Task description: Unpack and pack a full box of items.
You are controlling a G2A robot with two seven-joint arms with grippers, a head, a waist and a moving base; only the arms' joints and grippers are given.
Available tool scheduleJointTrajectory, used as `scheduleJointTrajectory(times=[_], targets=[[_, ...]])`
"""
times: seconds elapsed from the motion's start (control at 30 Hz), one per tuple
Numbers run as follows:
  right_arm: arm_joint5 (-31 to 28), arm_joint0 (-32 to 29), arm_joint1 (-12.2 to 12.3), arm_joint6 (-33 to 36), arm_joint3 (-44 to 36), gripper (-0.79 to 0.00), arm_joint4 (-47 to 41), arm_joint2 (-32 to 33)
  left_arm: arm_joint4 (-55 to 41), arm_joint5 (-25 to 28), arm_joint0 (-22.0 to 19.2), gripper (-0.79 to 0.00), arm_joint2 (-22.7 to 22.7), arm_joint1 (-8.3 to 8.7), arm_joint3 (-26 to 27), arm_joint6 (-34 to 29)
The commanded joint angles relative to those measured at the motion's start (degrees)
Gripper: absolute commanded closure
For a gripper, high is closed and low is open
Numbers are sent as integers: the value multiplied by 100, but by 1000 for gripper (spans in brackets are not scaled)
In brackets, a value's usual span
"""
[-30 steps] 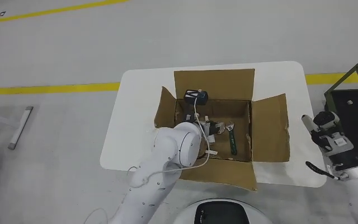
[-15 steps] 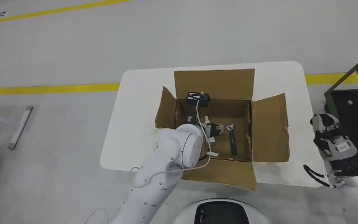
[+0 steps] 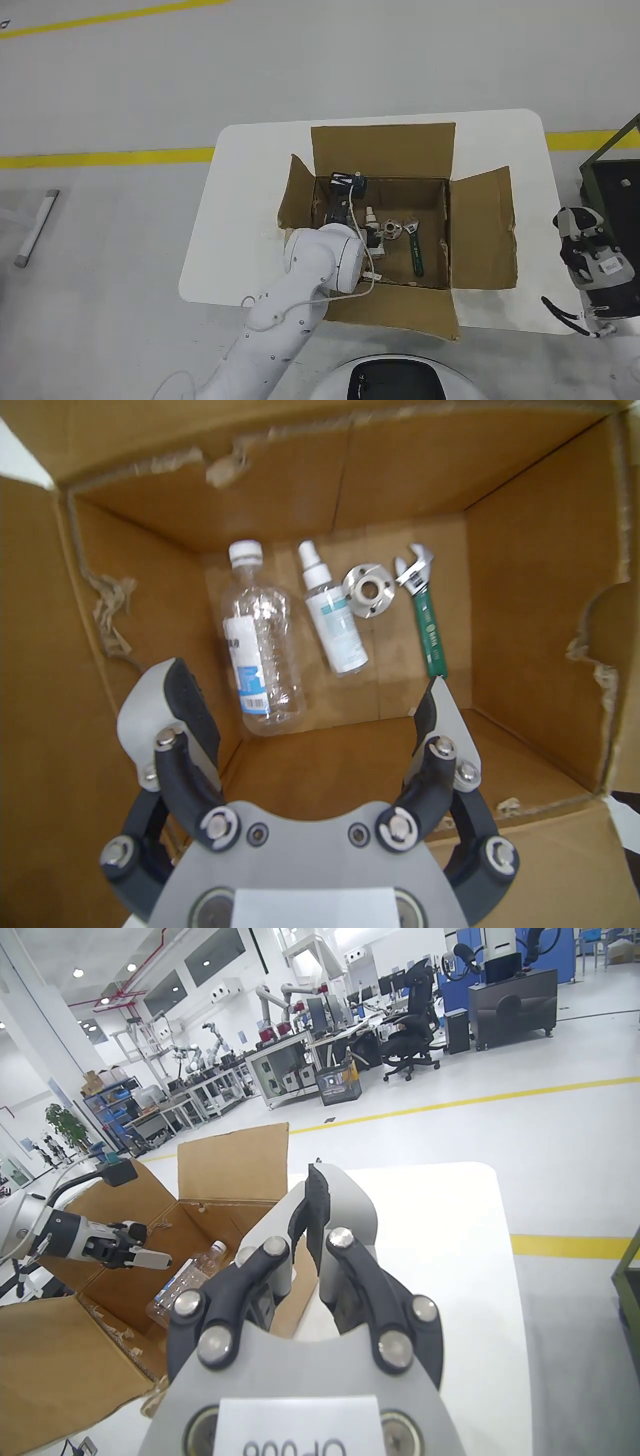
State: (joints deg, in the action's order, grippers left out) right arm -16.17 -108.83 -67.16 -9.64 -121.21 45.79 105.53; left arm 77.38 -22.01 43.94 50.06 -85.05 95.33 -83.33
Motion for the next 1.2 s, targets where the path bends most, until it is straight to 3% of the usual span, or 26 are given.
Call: scheduleJointTrajectory(times=[0.0, 0.23, 0.7, 0.87, 1.17], targets=[[-6, -5, -6, 11, 9, 0, -7, 6, 108, 129, -48, -785, -105, -52, -180, -23], [-47, 9, -29, 60, 50, 0, -30, 20, -65, 229, -241, -785, -107, -262, -655, -123], [-106, 119, -68, 174, 165, 0, -54, 6, -65, 229, -241, -785, -107, -262, -655, -123], [-150, 235, -77, 249, 208, 0, -43, -57, -305, 284, -126, -785, 54, -278, -777, 197], [-184, 287, -101, 218, 254, 0, -25, -77, -642, 188, -503, -785, 115, -408, -1669, 445]])
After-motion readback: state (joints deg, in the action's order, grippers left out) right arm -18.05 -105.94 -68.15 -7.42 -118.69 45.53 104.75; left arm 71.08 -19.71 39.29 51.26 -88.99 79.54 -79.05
